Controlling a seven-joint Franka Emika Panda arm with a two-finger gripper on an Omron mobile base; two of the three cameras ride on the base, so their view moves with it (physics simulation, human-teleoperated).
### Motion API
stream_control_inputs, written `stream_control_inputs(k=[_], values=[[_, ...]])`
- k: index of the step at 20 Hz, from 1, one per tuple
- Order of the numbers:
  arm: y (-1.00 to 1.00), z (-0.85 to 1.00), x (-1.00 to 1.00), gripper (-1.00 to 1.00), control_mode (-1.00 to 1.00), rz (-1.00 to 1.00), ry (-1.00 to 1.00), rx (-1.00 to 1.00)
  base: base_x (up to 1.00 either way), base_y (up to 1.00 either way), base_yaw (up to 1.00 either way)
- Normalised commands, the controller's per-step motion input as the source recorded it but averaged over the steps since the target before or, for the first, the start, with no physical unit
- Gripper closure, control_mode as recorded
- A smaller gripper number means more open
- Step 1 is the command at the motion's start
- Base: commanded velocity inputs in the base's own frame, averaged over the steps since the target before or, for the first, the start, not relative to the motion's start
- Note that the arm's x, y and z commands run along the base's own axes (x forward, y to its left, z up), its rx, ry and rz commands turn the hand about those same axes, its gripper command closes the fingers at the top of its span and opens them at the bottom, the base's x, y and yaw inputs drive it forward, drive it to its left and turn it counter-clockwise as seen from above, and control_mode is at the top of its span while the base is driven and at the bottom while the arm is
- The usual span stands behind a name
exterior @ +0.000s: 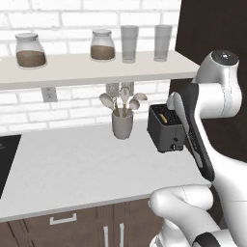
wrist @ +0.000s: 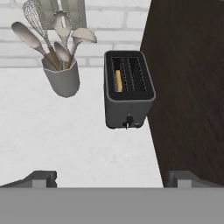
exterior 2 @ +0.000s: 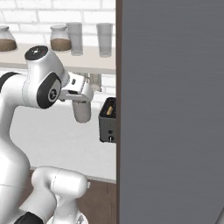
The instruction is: Start the toaster. Once the lever pops up, take the bread to the plate on the dining counter.
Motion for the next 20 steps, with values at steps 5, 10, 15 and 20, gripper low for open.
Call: stream_control_inputs(k=[5,10,15,20], values=[[0.0,0.0,0.0,-1.0,-1.0,0.0,0.0,0.0,0.0,0.0,0.0],[0.0,0.0,0.0,-1.0,-1.0,0.0,0.0,0.0,0.0,0.0,0.0],[0.0,0.0,0.0,-1.0,-1.0,0.0,0.0,0.0,0.0,0.0,0.0],[0.0,0.0,0.0,-1.0,-1.0,0.0,0.0,0.0,0.0,0.0,0.0]])
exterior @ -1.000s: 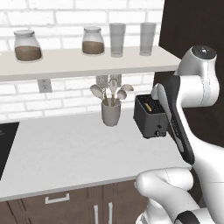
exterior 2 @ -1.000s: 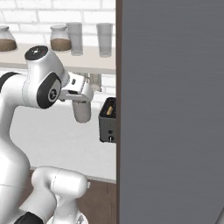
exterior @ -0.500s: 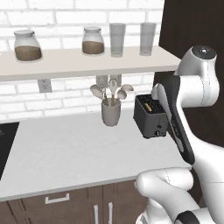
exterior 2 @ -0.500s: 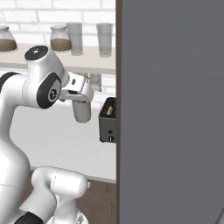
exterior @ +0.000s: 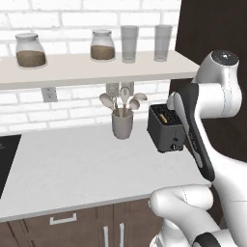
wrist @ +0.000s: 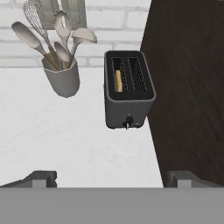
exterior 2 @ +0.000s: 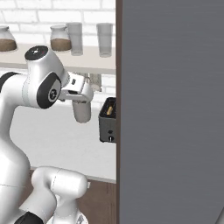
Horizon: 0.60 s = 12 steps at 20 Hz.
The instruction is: Start the toaster. Once the lever pops up, take the bread to the plate on the dining counter.
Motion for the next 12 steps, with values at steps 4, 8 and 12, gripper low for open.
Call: stream_control_inputs(k=[4,8,12], values=[[0.0,0.0,0.0,-1.0,-1.0,0.0,0.0,0.0,0.0,0.0,0.0],[0.0,0.0,0.0,-1.0,-1.0,0.0,0.0,0.0,0.0,0.0,0.0],[0.0,0.0,0.0,-1.0,-1.0,0.0,0.0,0.0,0.0,0.0,0.0]])
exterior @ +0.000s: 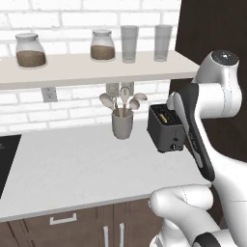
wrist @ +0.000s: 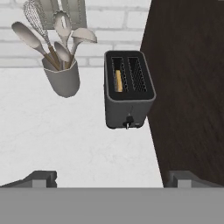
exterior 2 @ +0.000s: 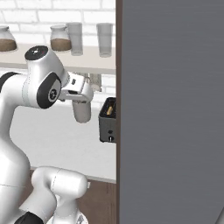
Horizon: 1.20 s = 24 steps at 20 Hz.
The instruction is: Start the toaster. Once the lever pops up, take the bread to the plate on the dining counter.
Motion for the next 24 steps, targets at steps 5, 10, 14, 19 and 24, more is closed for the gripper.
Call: stream_control_inputs(k=[5,10,14,19,24], values=[[0.0,0.0,0.0,-1.0,-1.0,0.0,0.0,0.0,0.0,0.0,0.0],[0.0,0.0,0.0,-1.0,-1.0,0.0,0.0,0.0,0.0,0.0,0.0],[0.0,0.0,0.0,-1.0,-1.0,0.0,0.0,0.0,0.0,0.0,0.0],[0.0,0.0,0.0,-1.0,-1.0,0.0,0.0,0.0,0.0,0.0,0.0],[0.0,0.0,0.0,-1.0,-1.0,0.0,0.0,0.0,0.0,0.0,0.0]])
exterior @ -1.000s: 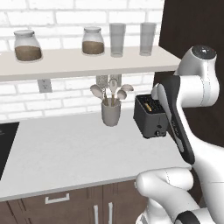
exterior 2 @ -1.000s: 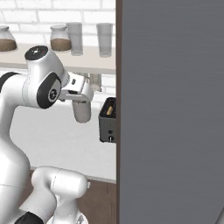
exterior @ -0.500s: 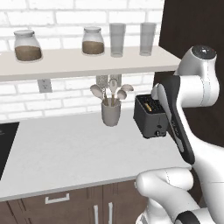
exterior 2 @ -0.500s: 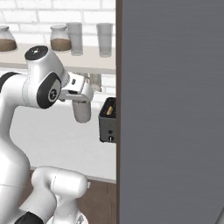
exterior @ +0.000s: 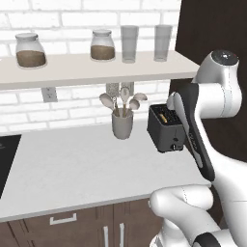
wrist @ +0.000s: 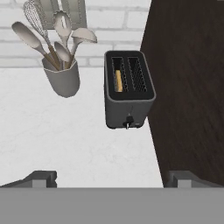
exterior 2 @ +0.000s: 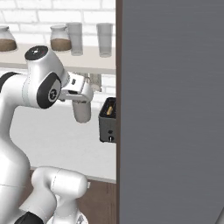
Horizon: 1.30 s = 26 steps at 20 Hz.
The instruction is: Start the toaster. Once the lever pops up, take the bread to the plate on the dining counter.
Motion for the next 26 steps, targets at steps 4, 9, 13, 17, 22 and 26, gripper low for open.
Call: stream_control_inputs(k=[4,9,13,17,22,26], values=[[0.0,0.0,0.0,-1.0,-1.0,0.0,0.0,0.0,0.0,0.0,0.0],[0.0,0.0,0.0,-1.0,-1.0,0.0,0.0,0.0,0.0,0.0,0.0],[0.0,0.0,0.0,-1.0,-1.0,0.0,0.0,0.0,0.0,0.0,0.0],[0.0,0.0,0.0,-1.0,-1.0,0.0,0.0,0.0,0.0,0.0,0.0],[0.0,0.0,0.0,-1.0,-1.0,0.0,0.0,0.0,0.0,0.0,0.0],[0.0,0.0,0.0,-1.0,-1.0,0.0,0.0,0.0,0.0,0.0,0.0]])
